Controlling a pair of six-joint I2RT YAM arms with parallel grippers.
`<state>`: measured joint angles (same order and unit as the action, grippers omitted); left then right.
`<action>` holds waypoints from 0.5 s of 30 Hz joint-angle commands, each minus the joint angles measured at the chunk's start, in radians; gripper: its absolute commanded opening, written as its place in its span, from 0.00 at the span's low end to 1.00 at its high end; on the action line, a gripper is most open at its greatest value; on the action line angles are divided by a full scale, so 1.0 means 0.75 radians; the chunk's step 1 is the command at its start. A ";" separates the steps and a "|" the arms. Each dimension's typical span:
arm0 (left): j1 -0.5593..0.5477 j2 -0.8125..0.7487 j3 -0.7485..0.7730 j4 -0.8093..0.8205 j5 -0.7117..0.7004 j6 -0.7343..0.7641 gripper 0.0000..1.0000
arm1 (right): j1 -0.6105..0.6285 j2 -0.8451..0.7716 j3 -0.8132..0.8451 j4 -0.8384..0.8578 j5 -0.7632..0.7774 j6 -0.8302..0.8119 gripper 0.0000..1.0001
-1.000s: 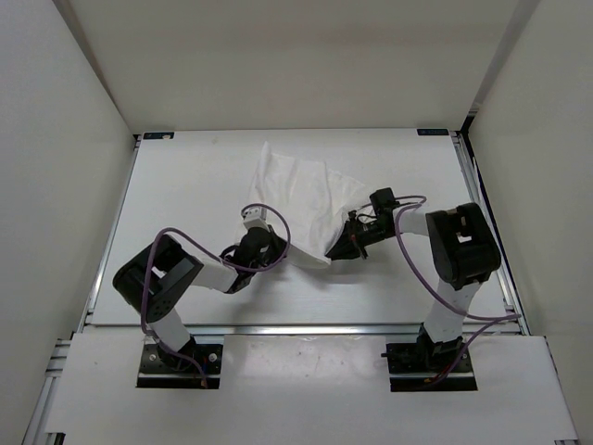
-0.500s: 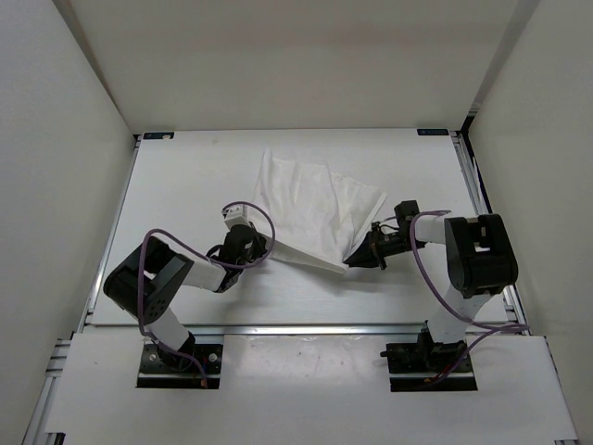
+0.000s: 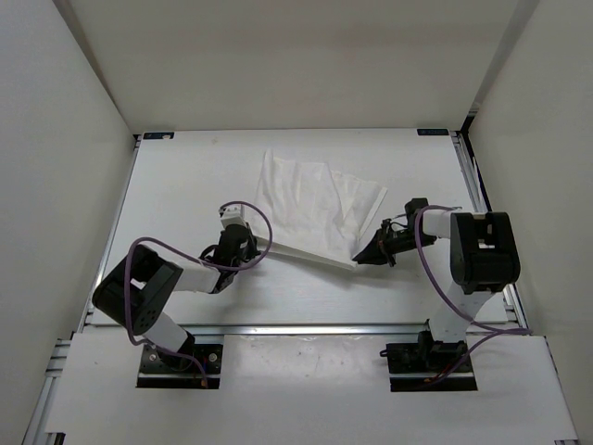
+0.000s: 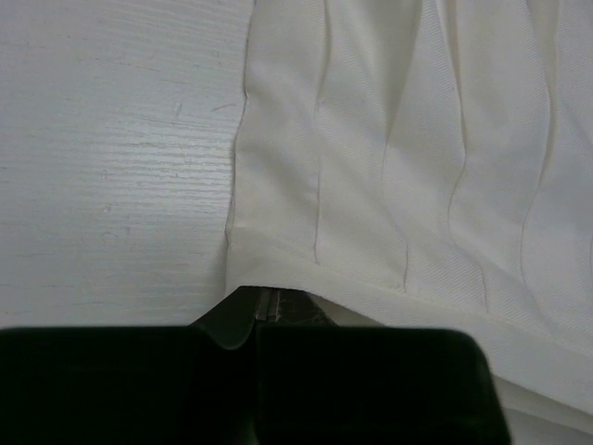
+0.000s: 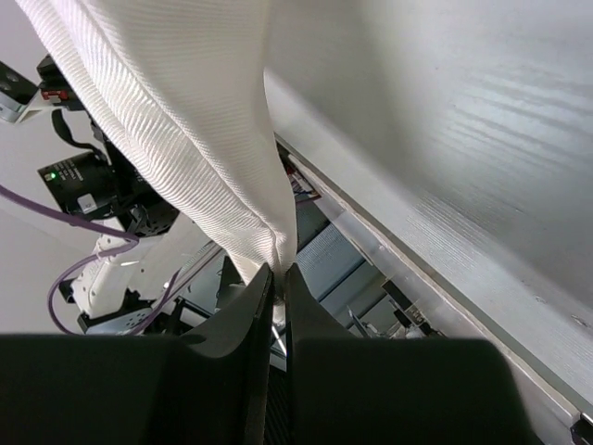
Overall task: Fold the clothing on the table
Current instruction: Flatten the skirt out
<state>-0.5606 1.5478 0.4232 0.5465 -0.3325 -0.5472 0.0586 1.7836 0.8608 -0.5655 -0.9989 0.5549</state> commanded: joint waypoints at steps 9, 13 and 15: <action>-0.048 -0.145 0.156 -0.334 0.371 -0.133 0.22 | 0.082 0.088 0.141 -0.035 -0.010 0.003 0.00; -0.060 -0.274 0.111 -0.424 0.382 -0.125 0.23 | 0.057 0.121 0.173 -0.031 -0.008 0.001 0.00; -0.022 -0.333 0.104 -0.513 0.409 -0.103 0.23 | 0.034 0.117 0.188 -0.041 0.004 -0.008 0.00</action>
<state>-0.6006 1.3777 0.5037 0.2680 -0.0708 -0.6285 0.1066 1.8622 0.9653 -0.5774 -0.9947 0.5533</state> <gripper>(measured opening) 0.227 0.083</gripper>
